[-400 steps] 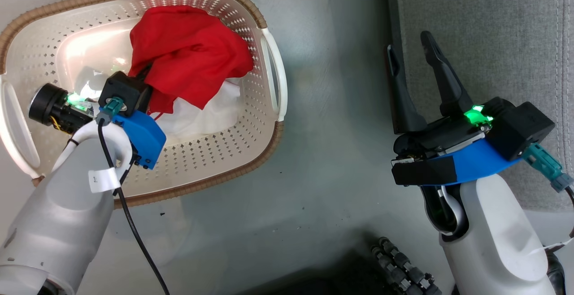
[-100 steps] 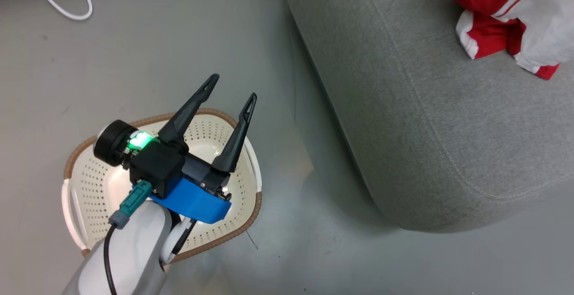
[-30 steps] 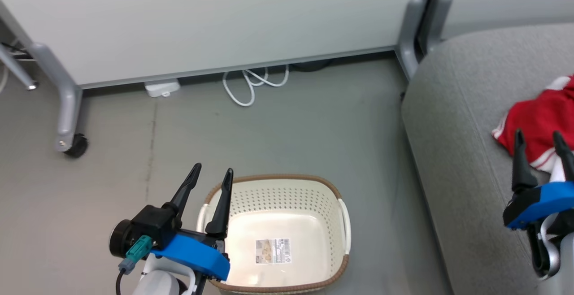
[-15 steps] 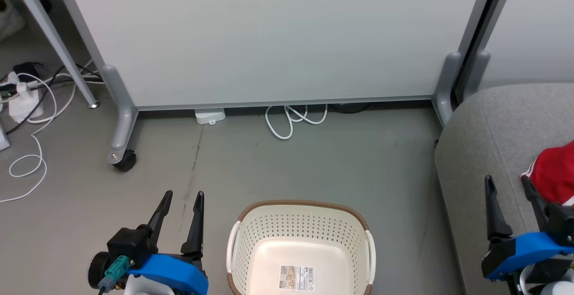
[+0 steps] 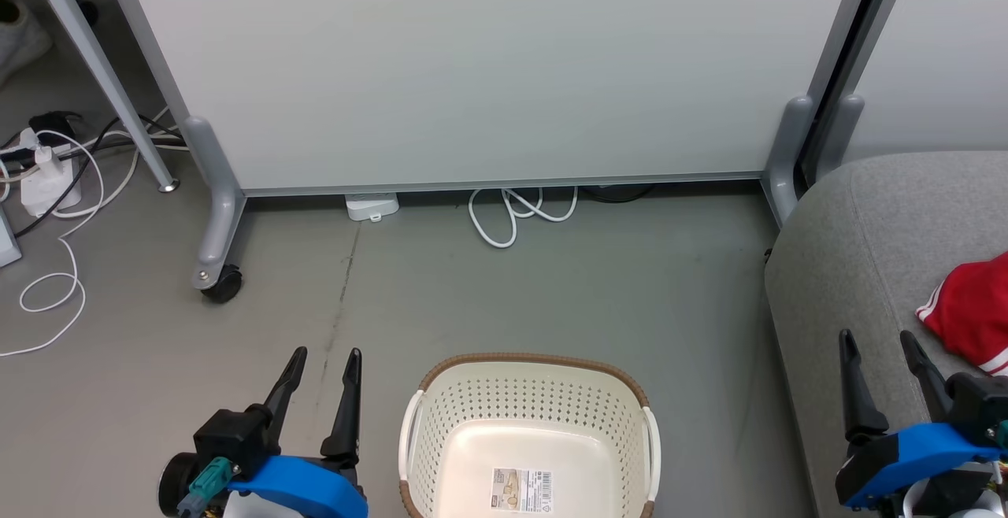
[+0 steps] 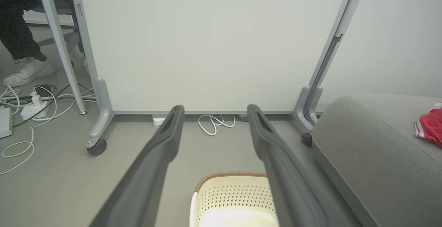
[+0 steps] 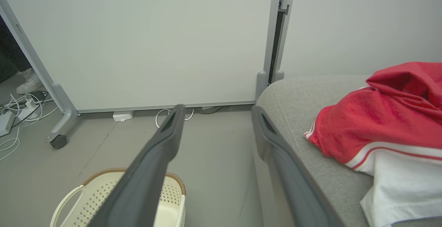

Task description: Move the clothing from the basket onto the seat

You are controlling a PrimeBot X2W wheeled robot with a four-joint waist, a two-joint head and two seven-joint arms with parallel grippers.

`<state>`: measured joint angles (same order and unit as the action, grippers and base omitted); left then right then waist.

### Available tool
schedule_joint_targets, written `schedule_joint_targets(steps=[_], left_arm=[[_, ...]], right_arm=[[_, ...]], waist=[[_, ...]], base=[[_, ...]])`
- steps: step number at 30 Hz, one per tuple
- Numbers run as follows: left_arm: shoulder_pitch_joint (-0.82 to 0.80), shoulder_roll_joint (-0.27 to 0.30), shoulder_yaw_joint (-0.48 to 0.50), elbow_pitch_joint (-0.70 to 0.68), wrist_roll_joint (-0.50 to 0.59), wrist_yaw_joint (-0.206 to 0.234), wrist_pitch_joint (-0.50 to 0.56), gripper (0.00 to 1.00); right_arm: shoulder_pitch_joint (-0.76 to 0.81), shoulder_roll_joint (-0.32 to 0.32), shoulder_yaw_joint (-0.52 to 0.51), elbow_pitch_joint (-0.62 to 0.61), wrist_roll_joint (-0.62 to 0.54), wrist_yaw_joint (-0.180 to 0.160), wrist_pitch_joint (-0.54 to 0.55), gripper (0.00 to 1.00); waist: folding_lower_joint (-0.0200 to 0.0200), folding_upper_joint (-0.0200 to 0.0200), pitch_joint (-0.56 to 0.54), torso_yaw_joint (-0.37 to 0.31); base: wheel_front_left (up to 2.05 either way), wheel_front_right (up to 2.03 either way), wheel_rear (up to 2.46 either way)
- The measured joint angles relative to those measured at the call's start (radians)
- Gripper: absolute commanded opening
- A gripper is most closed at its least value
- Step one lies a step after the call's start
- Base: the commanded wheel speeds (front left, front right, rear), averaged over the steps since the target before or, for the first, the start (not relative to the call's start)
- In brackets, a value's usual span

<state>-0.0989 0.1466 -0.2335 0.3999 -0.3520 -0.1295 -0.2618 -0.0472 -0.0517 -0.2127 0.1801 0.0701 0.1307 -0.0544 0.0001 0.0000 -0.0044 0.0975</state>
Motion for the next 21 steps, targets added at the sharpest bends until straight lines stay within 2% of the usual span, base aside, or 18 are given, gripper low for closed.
schedule_joint_targets(steps=[14,15,21], left_arm=[[-0.001,0.01,-0.033,0.019,-0.038,0.0,0.0,1.0],[-0.001,0.011,-0.036,0.021,-0.044,0.0,0.0,0.0],[0.059,-0.004,-0.041,0.076,-0.046,0.0,0.006,0.0]], right_arm=[[-0.001,0.0,0.019,0.023,0.019,0.0,-0.01,1.0],[-0.001,0.0,0.021,0.027,0.021,0.0,-0.01,0.0],[0.023,0.014,0.02,0.095,0.021,0.0,-0.007,0.0]], waist=[[0.0,0.0,-0.002,-0.012],[0.0,0.0,-0.002,-0.013],[0.0,0.0,-0.002,-0.013]], base=[[0.0,0.0,0.0],[0.0,0.0,0.0],[0.0,0.0,0.0]])
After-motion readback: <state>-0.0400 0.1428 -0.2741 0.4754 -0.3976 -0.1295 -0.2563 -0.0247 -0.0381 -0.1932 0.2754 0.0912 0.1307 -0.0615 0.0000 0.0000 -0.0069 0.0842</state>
